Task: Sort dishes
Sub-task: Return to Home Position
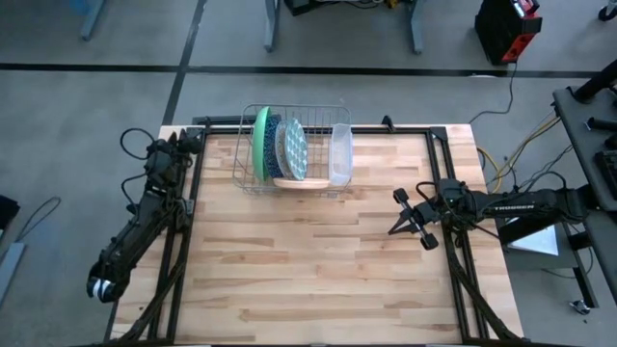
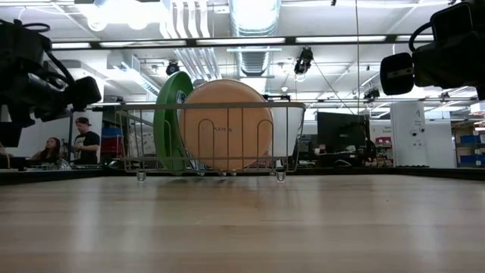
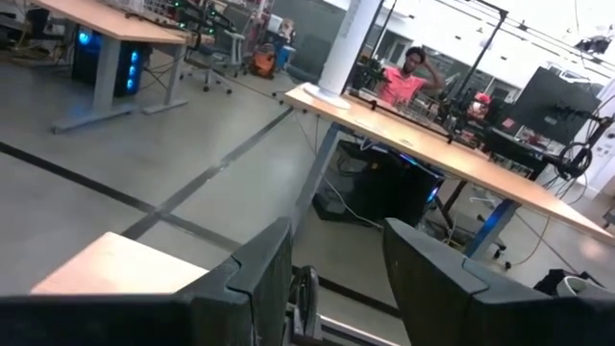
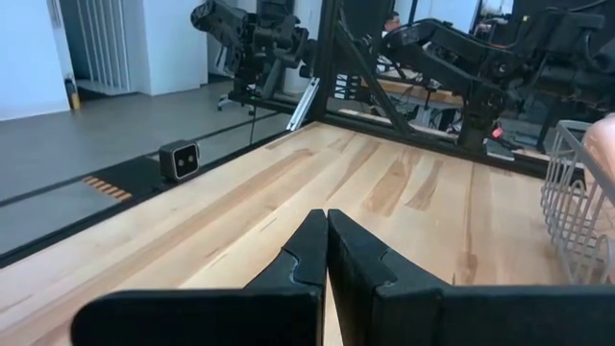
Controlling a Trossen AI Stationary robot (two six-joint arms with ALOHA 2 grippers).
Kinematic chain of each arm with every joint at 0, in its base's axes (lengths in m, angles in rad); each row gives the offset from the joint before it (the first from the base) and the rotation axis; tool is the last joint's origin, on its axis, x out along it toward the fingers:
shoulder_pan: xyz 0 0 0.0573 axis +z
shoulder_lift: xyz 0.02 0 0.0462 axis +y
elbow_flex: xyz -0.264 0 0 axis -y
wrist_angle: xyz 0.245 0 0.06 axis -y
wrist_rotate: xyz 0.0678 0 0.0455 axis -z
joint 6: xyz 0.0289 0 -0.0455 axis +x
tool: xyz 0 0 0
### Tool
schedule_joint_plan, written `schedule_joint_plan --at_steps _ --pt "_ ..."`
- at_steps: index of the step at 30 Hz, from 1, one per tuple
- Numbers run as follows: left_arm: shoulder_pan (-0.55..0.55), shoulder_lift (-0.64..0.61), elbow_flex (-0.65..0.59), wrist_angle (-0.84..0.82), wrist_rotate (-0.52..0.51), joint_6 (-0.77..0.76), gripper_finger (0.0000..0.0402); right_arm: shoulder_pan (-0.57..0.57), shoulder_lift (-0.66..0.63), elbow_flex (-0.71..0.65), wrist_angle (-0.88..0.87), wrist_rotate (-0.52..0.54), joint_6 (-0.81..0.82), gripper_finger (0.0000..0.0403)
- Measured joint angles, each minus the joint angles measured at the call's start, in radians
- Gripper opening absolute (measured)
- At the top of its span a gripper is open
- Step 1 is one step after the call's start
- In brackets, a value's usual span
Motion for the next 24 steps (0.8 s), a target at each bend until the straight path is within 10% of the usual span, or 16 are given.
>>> schedule_joint_plan --at_steps 24 --pt "0.0 0.057 0.0 0.0 0.0 0.0 0.0153 0.0 0.0 0.0 0.0 0.0 0.005 0.0"
